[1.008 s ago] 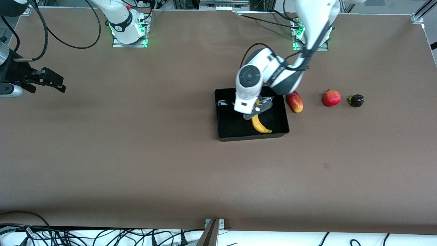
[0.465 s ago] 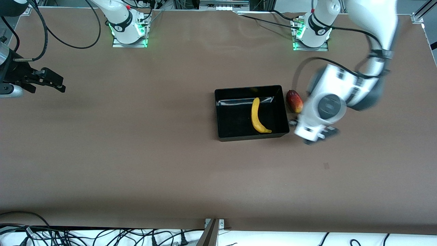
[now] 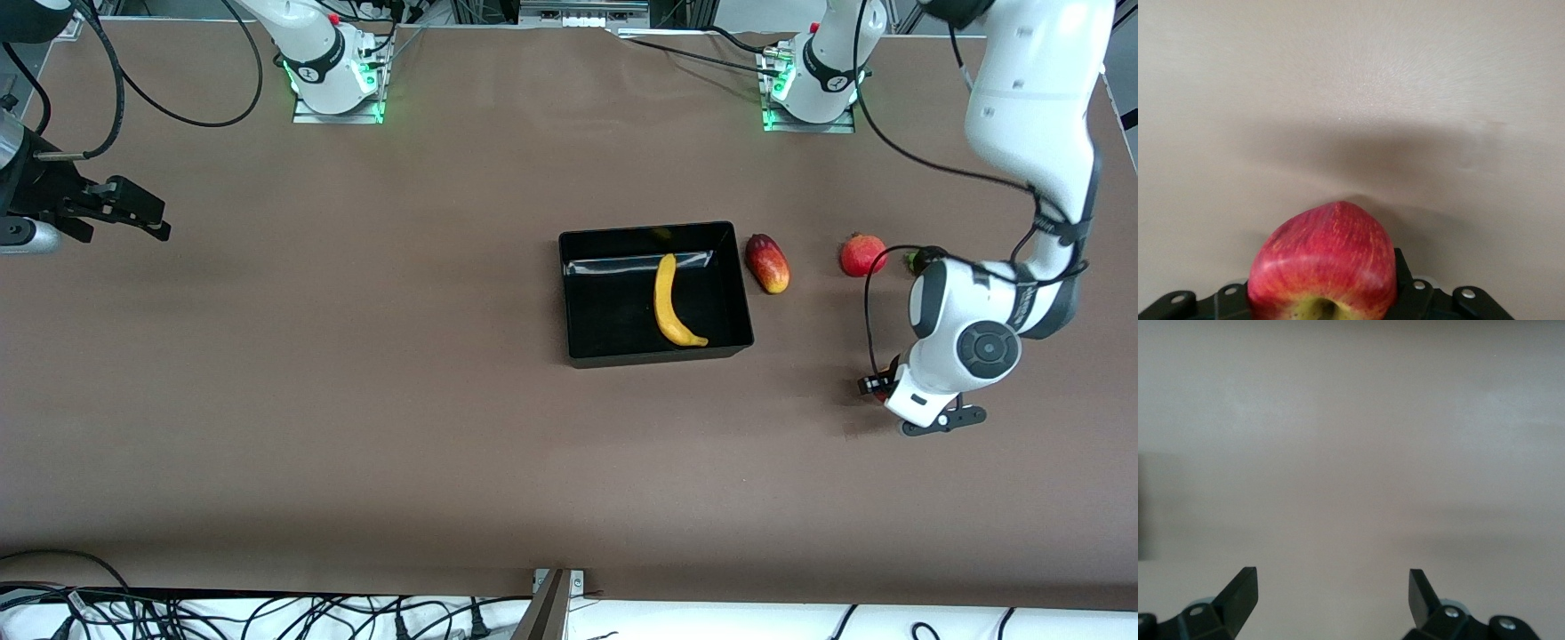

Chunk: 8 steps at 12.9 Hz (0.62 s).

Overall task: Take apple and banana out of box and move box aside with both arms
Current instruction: 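Lift the apple out with the left gripper and set it on the table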

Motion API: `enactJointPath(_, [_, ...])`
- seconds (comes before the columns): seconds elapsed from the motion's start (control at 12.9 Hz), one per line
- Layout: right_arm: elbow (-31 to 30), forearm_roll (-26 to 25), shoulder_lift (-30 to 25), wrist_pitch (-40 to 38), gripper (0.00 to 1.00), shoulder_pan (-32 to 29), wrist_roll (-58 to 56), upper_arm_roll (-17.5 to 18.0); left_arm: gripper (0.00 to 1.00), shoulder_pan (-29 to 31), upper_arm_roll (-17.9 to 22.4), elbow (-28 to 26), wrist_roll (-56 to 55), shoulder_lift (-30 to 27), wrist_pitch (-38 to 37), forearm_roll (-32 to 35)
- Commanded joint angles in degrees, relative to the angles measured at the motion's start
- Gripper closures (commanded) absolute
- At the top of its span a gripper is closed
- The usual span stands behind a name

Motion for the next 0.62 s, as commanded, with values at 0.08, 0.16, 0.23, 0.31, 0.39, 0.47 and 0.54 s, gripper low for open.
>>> enactJointPath(0.08, [0.65,-0.25,0.12,-0.09,0.00,-0.55,-0.50,0.44,0.46,-0.89,-0.03,0.80,0.45,2.28,2.69,0.93])
enactJointPath(0.16, [0.65,-0.25,0.12,-0.09,0.00,-0.55,-0.50,0.44,0.00,-0.80,-0.03,0.80,0.72,2.02,2.35,1.02])
enactJointPath(0.23, [0.74,-0.25,0.12,-0.09,0.00,-0.55,-0.50,0.44,0.00,-0.89,-0.20,0.80,0.46,0.97,0.95,1.02])
enactJointPath(0.31, [0.74,-0.25,0.12,-0.09,0.00,-0.55,-0.50,0.44,0.00,-1.41,-0.64,1.23,0.46,-1.04,-3.68,1.02])
enactJointPath(0.39, [0.65,-0.25,0.12,-0.09,0.00,-0.55,-0.50,0.44,0.00,-2.03,-0.81,1.93,0.46,-4.02,-10.94,0.94])
enactJointPath(0.47, [0.74,-0.34,0.30,-0.09,0.00,-0.55,-0.50,0.52,0.00,-3.08,-1.43,1.94,0.37,-8.05,-17.63,0.06])
enactJointPath(0.54, [0.74,-0.25,0.39,-0.18,0.00,-0.55,-0.50,0.52,0.00,-3.87,-2.82,1.94,-0.33,-11.74,-23.44,-1.08])
